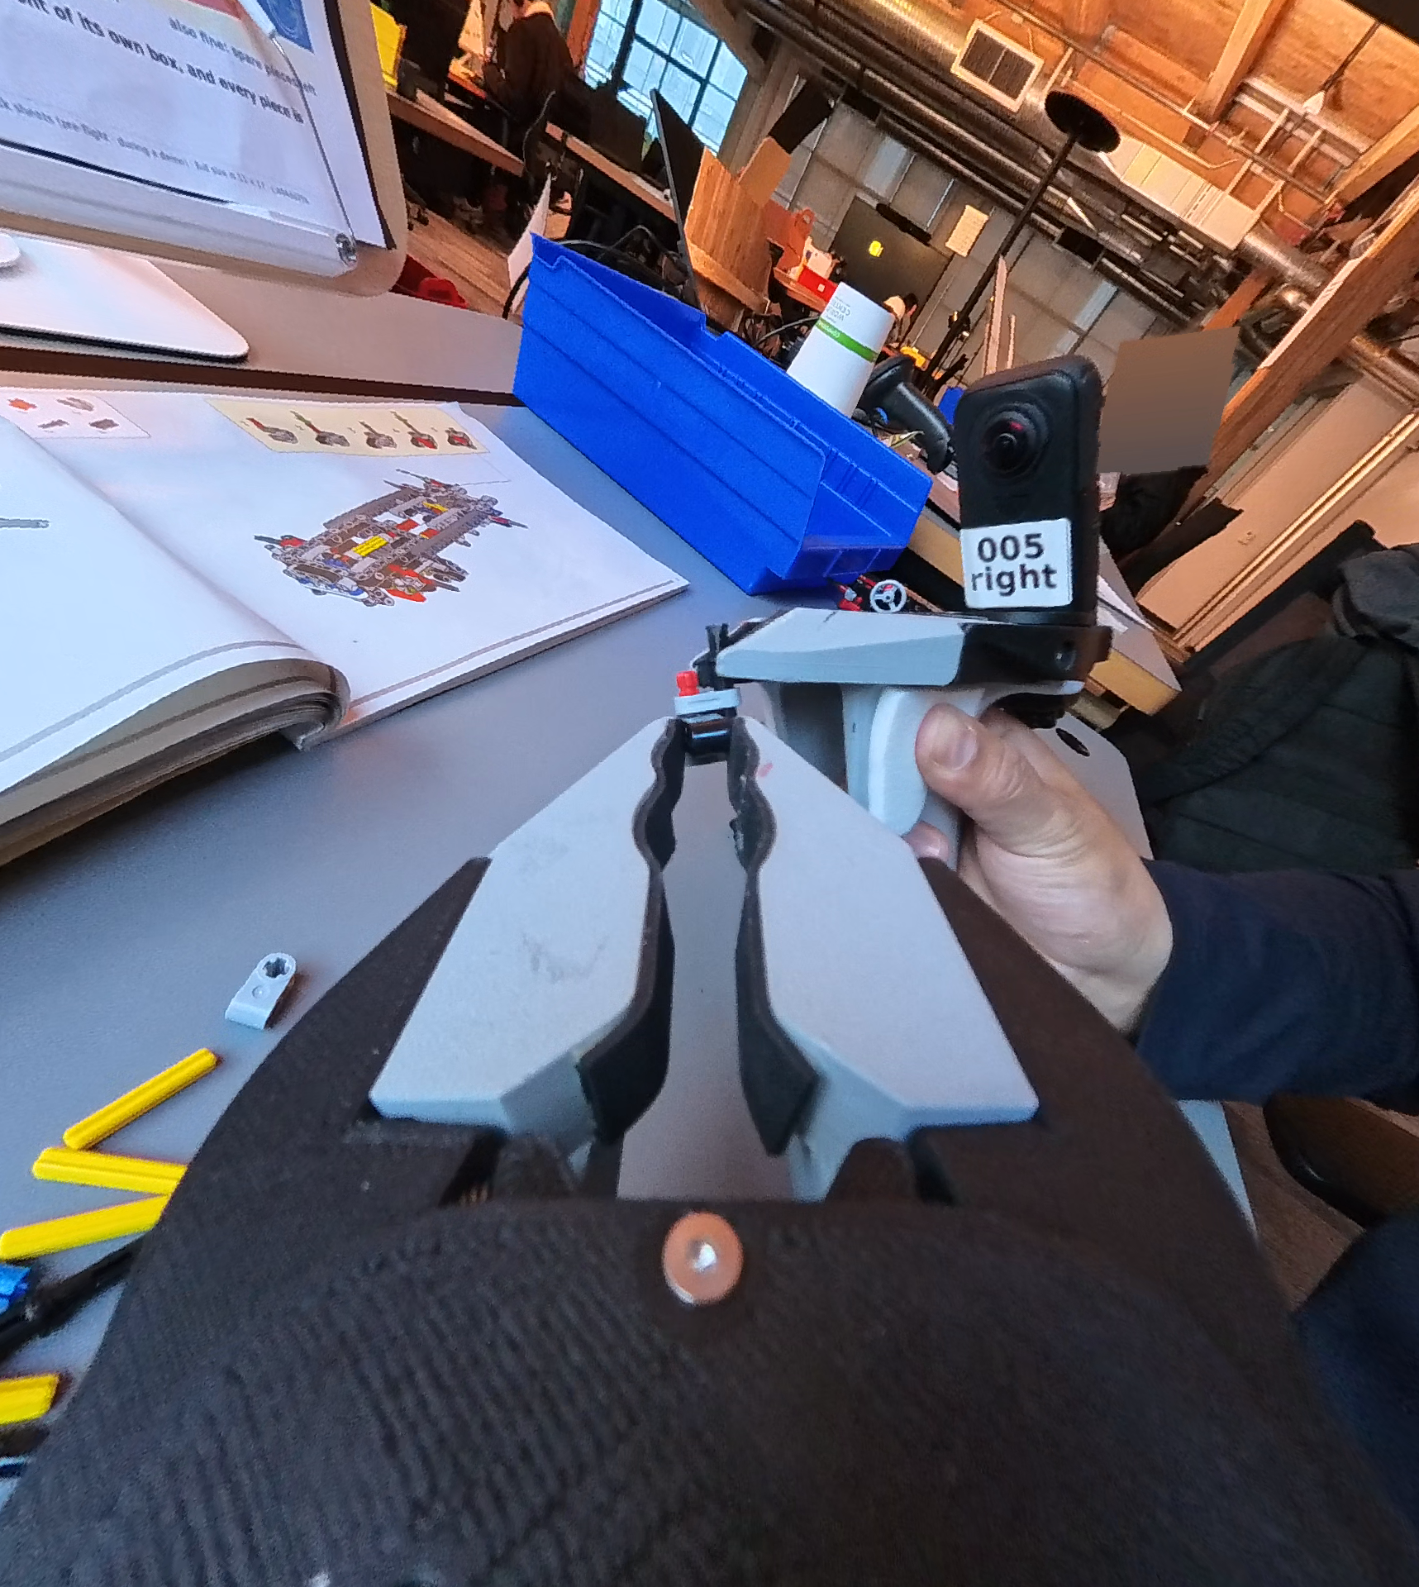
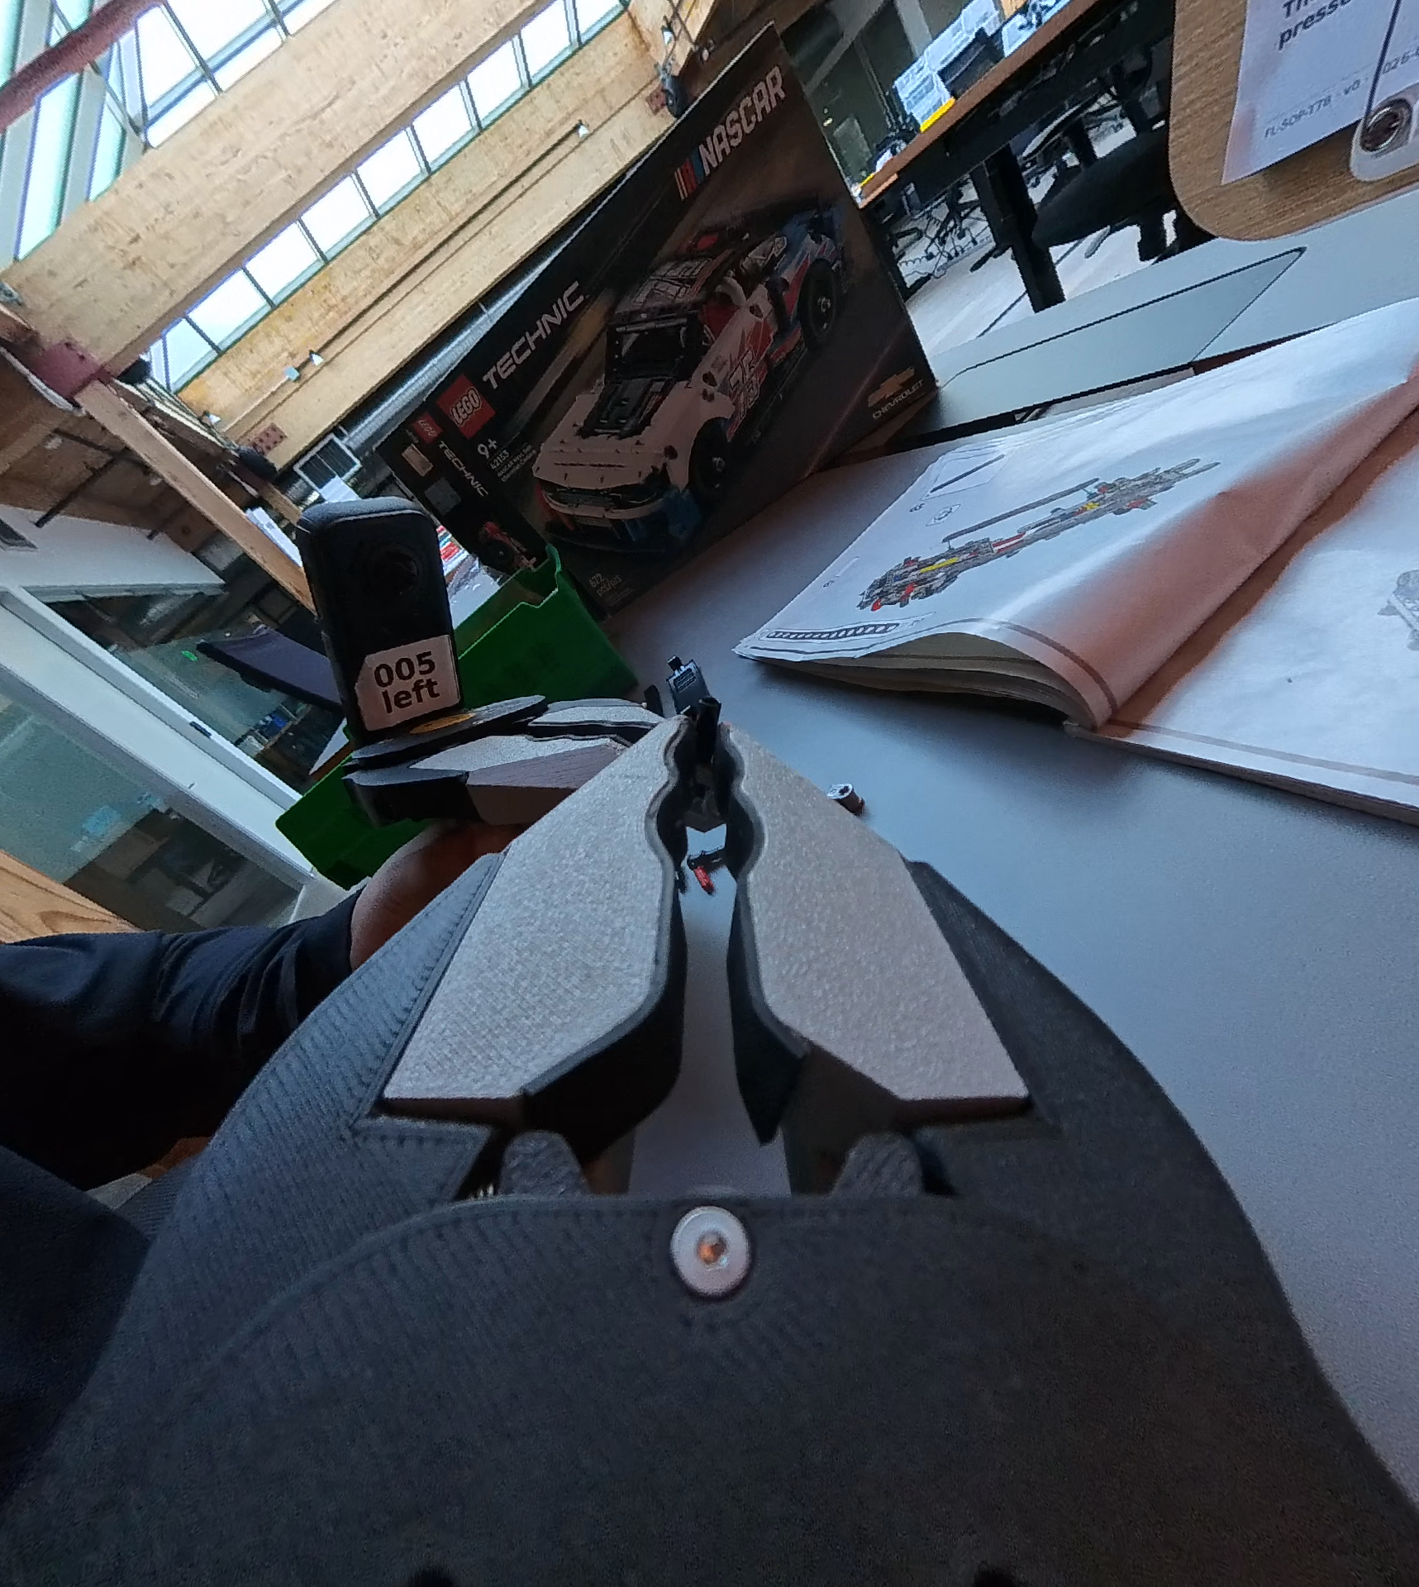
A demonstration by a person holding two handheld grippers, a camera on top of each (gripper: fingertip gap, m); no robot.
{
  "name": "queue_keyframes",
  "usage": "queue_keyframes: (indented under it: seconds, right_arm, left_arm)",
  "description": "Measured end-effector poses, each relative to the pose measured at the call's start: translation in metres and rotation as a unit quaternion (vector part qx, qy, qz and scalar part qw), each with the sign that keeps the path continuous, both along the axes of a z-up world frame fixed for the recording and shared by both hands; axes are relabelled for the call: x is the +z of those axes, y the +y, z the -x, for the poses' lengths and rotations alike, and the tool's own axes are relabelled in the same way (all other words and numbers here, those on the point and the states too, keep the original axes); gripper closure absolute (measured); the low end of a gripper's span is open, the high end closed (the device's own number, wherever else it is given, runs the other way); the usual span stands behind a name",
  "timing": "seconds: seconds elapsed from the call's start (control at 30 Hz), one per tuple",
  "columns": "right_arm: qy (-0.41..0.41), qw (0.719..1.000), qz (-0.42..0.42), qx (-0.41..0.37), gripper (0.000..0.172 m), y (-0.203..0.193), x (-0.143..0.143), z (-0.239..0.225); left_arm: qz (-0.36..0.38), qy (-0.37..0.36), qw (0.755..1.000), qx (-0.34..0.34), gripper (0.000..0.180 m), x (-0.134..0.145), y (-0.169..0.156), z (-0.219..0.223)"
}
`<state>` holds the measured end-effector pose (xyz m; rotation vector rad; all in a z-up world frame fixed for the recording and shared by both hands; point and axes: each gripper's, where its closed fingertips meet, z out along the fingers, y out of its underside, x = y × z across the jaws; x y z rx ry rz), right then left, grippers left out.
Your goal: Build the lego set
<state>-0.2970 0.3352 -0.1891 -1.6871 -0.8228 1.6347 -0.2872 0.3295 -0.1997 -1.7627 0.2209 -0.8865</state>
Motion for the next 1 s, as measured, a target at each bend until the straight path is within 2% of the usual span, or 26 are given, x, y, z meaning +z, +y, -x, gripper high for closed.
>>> queue_keyframes:
  seconds: [0.13,0.3,0.47,0.73,0.8,1.0]
  right_arm:
    - [-0.006,1.0,0.004,0.021,0.172,-0.001,-0.0024,0.0045]
    - [-0.037,0.996,-0.051,0.062,0.17,-0.0045,-0.004,0.0021]
    - [-0.022,0.996,-0.006,0.083,0.168,-0.0041,-0.007,-0.0008]
    - [-0.048,0.994,-0.056,0.076,0.172,-0.0053,-0.0091,0.0008]
    - [-0.047,0.995,-0.069,0.055,0.172,-0.0039,-0.0062,0.0018]
    - [-0.01,0.999,-0.038,0.006,0.172,0.0002,-0.0013,0.0035]
  left_arm:
    - [0.003,0.003,1.0,0.007,0.172,-0.0023,-0.0001,0.0048]
    - [-0.005,0.029,1.0,0.005,0.172,-0.0034,-0.0019,0.0026]
    - [-0.004,0.03,1.0,0.007,0.172,-0.0039,-0.0015,0.003]
    - [0.003,0.045,0.999,0.008,0.172,-0.0075,-0.0013,0.0033]
    - [-0.002,0.033,0.999,0.012,0.172,-0.0049,-0.0004,0.0041]
    - [0.005,-0.015,1.0,0.015,0.172,-0.0012,0.0025,0.0047]
